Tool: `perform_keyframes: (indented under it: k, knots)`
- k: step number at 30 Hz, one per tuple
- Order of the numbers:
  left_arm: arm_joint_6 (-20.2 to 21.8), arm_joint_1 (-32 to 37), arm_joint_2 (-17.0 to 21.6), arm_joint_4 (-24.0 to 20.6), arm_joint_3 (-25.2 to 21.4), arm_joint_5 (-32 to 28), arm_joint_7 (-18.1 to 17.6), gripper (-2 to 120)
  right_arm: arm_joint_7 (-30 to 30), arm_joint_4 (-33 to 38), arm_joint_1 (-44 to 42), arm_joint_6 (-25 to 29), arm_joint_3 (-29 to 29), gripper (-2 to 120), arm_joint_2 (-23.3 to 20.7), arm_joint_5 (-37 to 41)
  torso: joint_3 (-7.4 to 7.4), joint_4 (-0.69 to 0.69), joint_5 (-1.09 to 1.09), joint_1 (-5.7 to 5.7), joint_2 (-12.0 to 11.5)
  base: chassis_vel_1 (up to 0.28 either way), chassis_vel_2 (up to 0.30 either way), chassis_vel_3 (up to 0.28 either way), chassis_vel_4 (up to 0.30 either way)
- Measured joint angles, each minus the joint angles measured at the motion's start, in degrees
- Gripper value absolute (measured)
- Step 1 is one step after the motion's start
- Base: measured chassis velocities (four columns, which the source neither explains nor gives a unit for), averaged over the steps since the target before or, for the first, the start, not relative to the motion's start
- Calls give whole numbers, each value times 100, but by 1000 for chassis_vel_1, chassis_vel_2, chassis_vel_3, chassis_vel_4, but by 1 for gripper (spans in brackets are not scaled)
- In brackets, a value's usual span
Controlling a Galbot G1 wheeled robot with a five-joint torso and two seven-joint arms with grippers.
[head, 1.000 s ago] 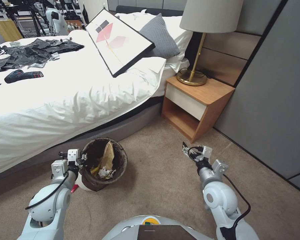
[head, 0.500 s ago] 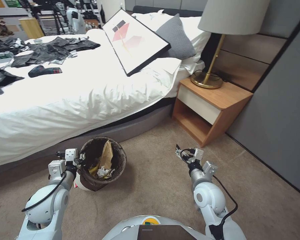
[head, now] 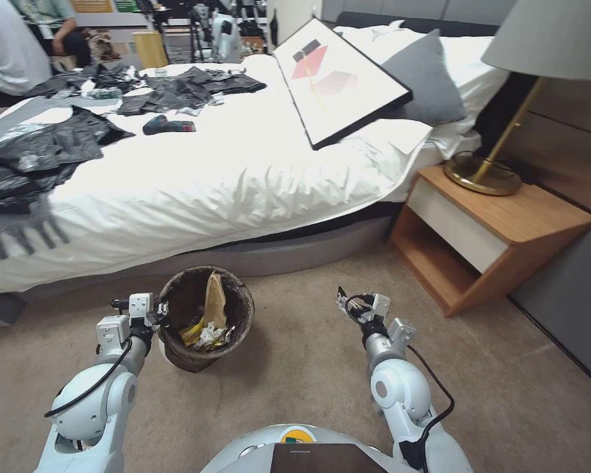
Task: Pick up the trash bin, then pick up the garbage from the floor and place it into the trash bin.
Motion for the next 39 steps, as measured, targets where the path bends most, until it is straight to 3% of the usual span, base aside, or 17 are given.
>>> perform_keyframes:
  k: [20,29,39]
  knots:
    - [-3,-1,-9,35,13,23,4,7,6,-120,19,41,-108,100,-43,-29,0,-1,1,0,0,98,94,103,103]
    - [96,-7,15,-243,11,-5,26,7,7,-205,42,57,-103,100,-50,-29,0,-1,1,0,0,88,81,79,72]
    - [304,54,48,-854,-23,-103,15,7,2,-268,49,68,-117,100,-49,-39,0,1,1,0,0,127,99,109,112]
